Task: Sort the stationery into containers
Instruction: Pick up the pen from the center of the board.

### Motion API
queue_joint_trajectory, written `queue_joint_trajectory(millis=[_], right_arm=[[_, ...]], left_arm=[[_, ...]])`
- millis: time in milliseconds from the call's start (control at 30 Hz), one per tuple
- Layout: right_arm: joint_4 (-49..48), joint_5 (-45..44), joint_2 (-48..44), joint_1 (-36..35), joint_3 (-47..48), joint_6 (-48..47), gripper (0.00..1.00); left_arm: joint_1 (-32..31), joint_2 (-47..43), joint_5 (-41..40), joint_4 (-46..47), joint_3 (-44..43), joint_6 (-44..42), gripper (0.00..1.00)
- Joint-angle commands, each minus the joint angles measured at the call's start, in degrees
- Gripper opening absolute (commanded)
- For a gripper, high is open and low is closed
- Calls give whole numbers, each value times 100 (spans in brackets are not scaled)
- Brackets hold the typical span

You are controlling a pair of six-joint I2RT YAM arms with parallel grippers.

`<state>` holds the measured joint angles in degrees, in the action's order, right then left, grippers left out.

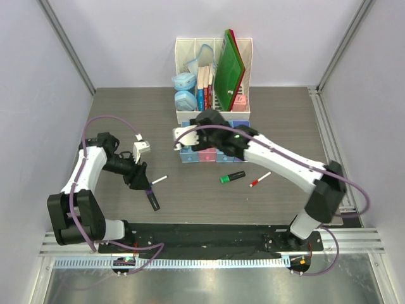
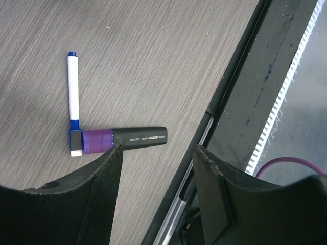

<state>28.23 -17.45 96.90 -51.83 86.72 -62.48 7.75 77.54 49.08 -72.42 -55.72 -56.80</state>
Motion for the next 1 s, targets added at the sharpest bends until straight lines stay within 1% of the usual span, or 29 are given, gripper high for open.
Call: queue_joint_trajectory(millis=[0,33,133,200,267,467,700,867,967], right_arm=[[1605,1146,-1005,480,-670,729,61],[1676,1235,-1198,525,-874,702,62],[1826,1507,-1349,718,-1525,702,60],[1888,1866,-1332,919,-1780,711,60],[1879,2026,-1218,1034,-1947,711,59],[1547,2466,-823,1386,-1975,676,59],[1291,2668,-85,1466,-1737,676,59],[1159,2782,232,1466,-1711,684,58],[1115,2800,338,1466,-1781,684,59]], left_arm=[[43,-37,145,44,0,-253,58],[43,-46,172,44,9,-253,58],[43,-54,233,18,-9,-279,58],[43,-63,260,-9,0,-306,58],[51,-90,260,-26,53,-349,58],[43,-72,49,158,255,-332,58],[51,209,-170,115,317,-376,57],[43,332,-144,44,360,-271,57],[43,288,-284,158,404,-139,57]])
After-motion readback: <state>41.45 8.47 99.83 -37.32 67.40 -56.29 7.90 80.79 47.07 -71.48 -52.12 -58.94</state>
